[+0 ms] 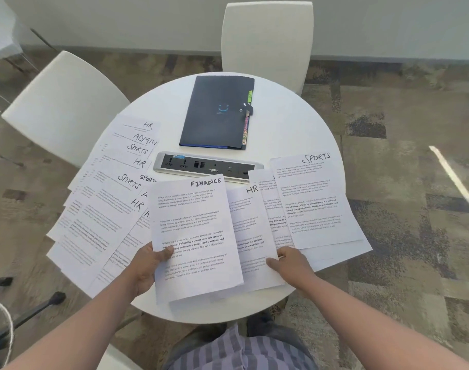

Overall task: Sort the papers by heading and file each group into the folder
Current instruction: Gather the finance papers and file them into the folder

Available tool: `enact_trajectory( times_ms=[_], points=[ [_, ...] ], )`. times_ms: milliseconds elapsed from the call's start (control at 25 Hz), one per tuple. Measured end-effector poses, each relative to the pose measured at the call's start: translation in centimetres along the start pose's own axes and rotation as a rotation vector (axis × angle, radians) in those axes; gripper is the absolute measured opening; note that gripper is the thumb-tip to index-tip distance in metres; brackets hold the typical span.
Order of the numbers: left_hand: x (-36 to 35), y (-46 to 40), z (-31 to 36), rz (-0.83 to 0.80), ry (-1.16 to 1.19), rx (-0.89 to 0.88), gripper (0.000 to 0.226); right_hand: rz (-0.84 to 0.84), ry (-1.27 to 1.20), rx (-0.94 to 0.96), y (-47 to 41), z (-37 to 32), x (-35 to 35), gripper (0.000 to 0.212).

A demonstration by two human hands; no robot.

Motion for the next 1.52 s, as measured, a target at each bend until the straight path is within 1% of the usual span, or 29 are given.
enact_trajectory(
  times_ms=[160, 240, 320, 400, 440, 480, 520, 600, 640, 680, 720, 760, 840, 920, 1000, 1040, 1120, 1160, 1200, 1240, 1280, 1320, 1400, 1520],
  points=[
    [-1.1, -0.1, -0.3, -0.022, -0.016, 0.008, 0.038, -0.097, 0.071, 0.022, 0.3, 0.2, 0.7, 0.031],
    [-1.6, 0.0, -0.4, -0.027, -0.029, 0.009, 0.038, -0.104, 0.122, 0.057, 0.2, 0.3, 0.4, 0.027],
    [-2.1, 0.1, -0.4, -0.028, -0.039, 0.011, 0.037, 0.006, 0.144, 0.102, -0.4, -0.1, 1.2, 0.021],
    [-2.5, 0.2, -0.5, -0.031, -0.054, 0.012, 0.036, 0.171, 0.091, 0.103, -1.3, -0.6, 3.2, 0.022],
    [-2.6, 0.2, -0.6, -0.025, -0.067, 0.010, 0.036, 0.213, 0.050, 0.086, -1.9, -0.7, 4.1, 0.024],
    [-2.7, 0.3, -0.7, -0.016, -0.082, 0.008, 0.036, 0.209, 0.012, 0.069, -2.5, -0.8, 4.7, 0.025],
    [-2.6, 0.2, -0.9, -0.005, -0.097, 0.006, 0.036, 0.164, -0.021, 0.049, -2.9, -1.0, 4.7, 0.025],
    [-2.4, 0.3, -1.1, 0.017, -0.123, 0.002, 0.036, 0.038, -0.051, 0.027, -2.7, -1.7, 3.3, 0.026],
    [-2.2, 0.2, -1.2, 0.024, -0.133, 0.001, 0.036, 0.000, -0.054, 0.026, -2.3, -2.0, 2.3, 0.029],
    [-2.0, 0.2, -1.3, 0.032, -0.140, 0.000, 0.035, -0.003, -0.058, 0.031, -1.9, -2.3, 1.3, 0.033],
    [-1.8, 0.2, -1.4, 0.040, -0.145, 0.000, 0.035, 0.034, -0.070, 0.038, -1.7, -2.6, 0.7, 0.038],
    [-1.5, 0.1, -1.5, 0.046, -0.149, 0.003, 0.034, 0.113, -0.076, 0.038, -1.6, -2.8, 0.6, 0.045],
    [-1.1, -0.1, -1.8, 0.041, -0.159, 0.009, 0.033, 0.343, -0.014, -0.012, -2.2, -2.7, 2.4, 0.064],
    [-0.9, -0.3, -2.1, 0.025, -0.165, 0.018, 0.033, 0.557, 0.108, -0.152, -3.6, -1.5, 6.2, 0.080],
    [-1.1, -0.3, -2.1, 0.002, -0.160, 0.027, 0.033, 0.652, 0.154, -0.279, -5.5, 0.8, 10.4, 0.085],
    [-1.3, -0.4, -2.1, -0.011, -0.160, 0.029, 0.033, 0.651, 0.150, -0.315, -6.5, 2.1, 12.1, 0.084],
    [-1.7, -0.5, -2.0, -0.024, -0.164, 0.019, 0.032, 0.581, 0.080, -0.353, -8.1, 4.5, 14.0, 0.081],
    [-1.9, -0.7, -2.0, -0.027, -0.164, 0.012, 0.032, 0.551, 0.040, -0.366, -8.5, 5.2, 14.3, 0.075],
    [-2.0, -0.7, -1.9, -0.029, -0.166, 0.005, 0.032, 0.547, 0.024, -0.372, -8.7, 5.6, 14.4, 0.059],
    [-2.2, -0.8, -1.9, -0.029, -0.173, -0.001, 0.032, 0.556, 0.019, -0.362, -8.6, 5.7, 14.6, 0.038],
    [-2.3, -0.8, -1.9, -0.029, -0.180, -0.005, 0.032, 0.564, 0.012, -0.343, -8.5, 5.6, 14.6, 0.022],
    [-2.4, -0.7, -1.9, -0.029, -0.186, -0.008, 0.032, 0.565, -0.002, -0.317, -8.3, 5.3, 14.6, 0.014],
    [-2.6, -0.7, -1.6, -0.026, -0.194, -0.016, 0.032, 0.573, -0.003, -0.250, -8.0, 4.8, 14.7, 0.010],
    [-2.9, -0.5, -1.2, -0.036, -0.200, -0.029, 0.032, 0.538, 0.046, -0.162, -7.8, 4.3, 14.7, 0.018]
  ],
)
Point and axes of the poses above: each hand's wrist, its own y-axis away from the middle knuckle, its own x-axis out of the back of the hand, z = x × y, the point moved 4 cm from there along -y, towards the middle knuckle, and after that the axes turned 14 degrees about z, right-handed, at the moved point
